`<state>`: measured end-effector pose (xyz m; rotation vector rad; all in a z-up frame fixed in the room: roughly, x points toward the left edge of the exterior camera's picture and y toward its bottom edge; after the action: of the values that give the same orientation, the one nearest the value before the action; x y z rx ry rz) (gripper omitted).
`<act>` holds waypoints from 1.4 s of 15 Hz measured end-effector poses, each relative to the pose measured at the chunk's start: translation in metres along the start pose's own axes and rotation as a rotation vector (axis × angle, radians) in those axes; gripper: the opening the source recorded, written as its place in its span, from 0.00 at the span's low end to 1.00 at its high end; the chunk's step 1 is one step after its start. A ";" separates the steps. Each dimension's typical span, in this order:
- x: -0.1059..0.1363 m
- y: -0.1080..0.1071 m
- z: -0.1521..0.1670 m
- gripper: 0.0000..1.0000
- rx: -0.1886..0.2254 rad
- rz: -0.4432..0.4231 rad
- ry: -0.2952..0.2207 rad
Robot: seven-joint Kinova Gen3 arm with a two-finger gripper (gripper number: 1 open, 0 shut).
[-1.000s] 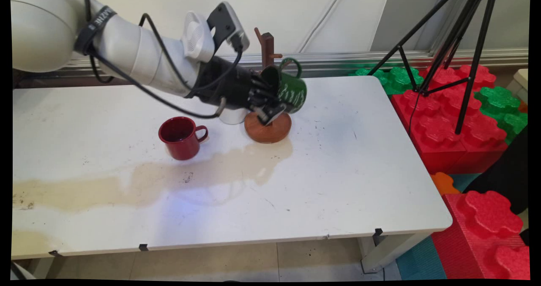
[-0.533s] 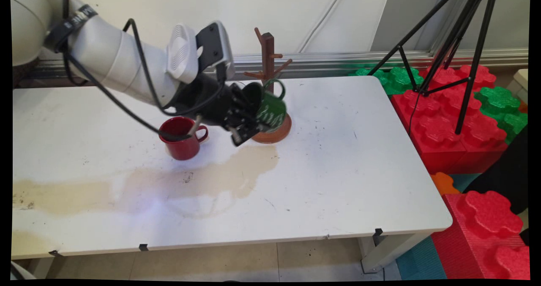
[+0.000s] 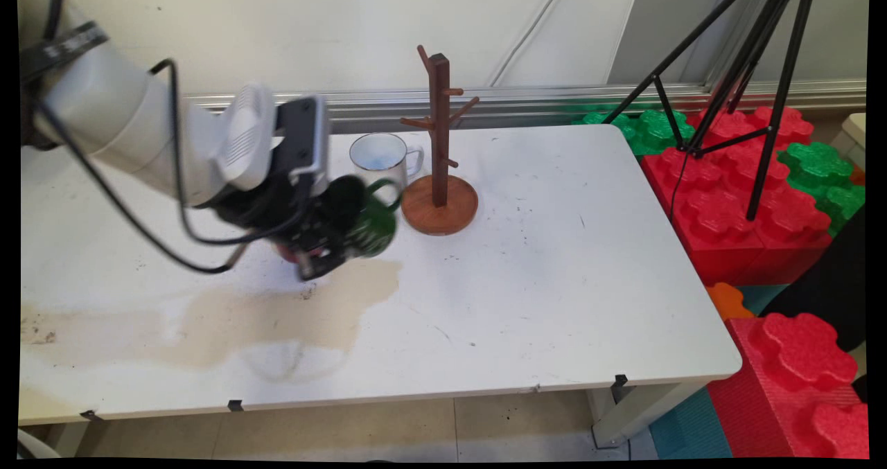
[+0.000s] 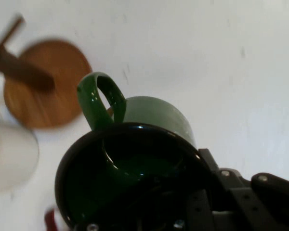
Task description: Place the picked object on the table
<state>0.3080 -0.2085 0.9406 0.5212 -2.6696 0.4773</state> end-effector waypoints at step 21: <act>-0.109 0.013 0.021 0.00 -0.091 0.098 -0.452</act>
<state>0.3905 -0.1744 0.8726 0.5231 -3.1431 0.2871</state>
